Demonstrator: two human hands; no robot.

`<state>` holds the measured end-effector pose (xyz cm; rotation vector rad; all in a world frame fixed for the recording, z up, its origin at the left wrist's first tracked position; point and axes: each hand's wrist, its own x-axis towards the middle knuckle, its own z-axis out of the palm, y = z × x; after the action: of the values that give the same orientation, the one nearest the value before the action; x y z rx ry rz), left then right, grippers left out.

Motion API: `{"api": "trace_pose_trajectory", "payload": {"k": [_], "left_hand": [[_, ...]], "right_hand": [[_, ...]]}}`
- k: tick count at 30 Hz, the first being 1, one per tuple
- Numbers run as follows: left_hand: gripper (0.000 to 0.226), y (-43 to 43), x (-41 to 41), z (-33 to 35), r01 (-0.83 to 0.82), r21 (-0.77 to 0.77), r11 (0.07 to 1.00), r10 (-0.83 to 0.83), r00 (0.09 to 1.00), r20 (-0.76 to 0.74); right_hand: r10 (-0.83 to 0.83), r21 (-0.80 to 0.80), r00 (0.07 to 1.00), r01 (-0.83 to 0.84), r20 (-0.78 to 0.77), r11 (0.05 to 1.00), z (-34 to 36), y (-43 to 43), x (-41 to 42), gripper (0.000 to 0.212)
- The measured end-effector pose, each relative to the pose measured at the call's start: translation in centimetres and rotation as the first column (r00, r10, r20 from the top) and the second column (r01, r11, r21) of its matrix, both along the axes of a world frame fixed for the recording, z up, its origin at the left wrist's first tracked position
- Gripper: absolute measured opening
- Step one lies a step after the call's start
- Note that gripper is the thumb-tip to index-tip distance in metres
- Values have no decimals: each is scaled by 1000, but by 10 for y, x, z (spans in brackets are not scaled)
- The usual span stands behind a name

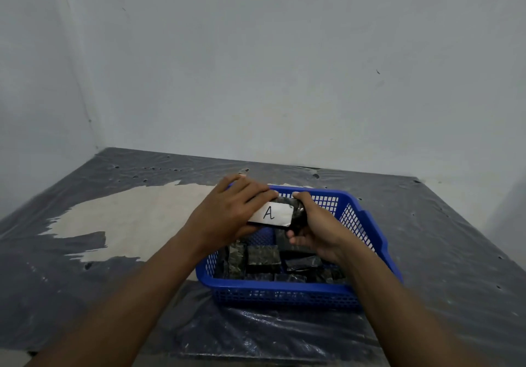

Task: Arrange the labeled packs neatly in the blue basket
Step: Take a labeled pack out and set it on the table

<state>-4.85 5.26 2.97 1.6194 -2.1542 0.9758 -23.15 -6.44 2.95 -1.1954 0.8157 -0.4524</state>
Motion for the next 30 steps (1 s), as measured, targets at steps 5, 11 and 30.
{"api": "trace_pose_trajectory", "payload": {"k": [5,11,30], "left_hand": [[66,34,35,2,-79,-63,995,56,949,-310],[62,72,92,-24,-441,32,897,360,688,-630],[89,49,107,-54,-583,662,472,874,408,-264]], "right_hand": [[109,-384,967,-193,-229,903,-4,31,-3,70],[140,-767,855,-511,-500,387,-35,77,-9,53],[28,-836,854,-515,-520,189,-47,77,-8,64]]}}
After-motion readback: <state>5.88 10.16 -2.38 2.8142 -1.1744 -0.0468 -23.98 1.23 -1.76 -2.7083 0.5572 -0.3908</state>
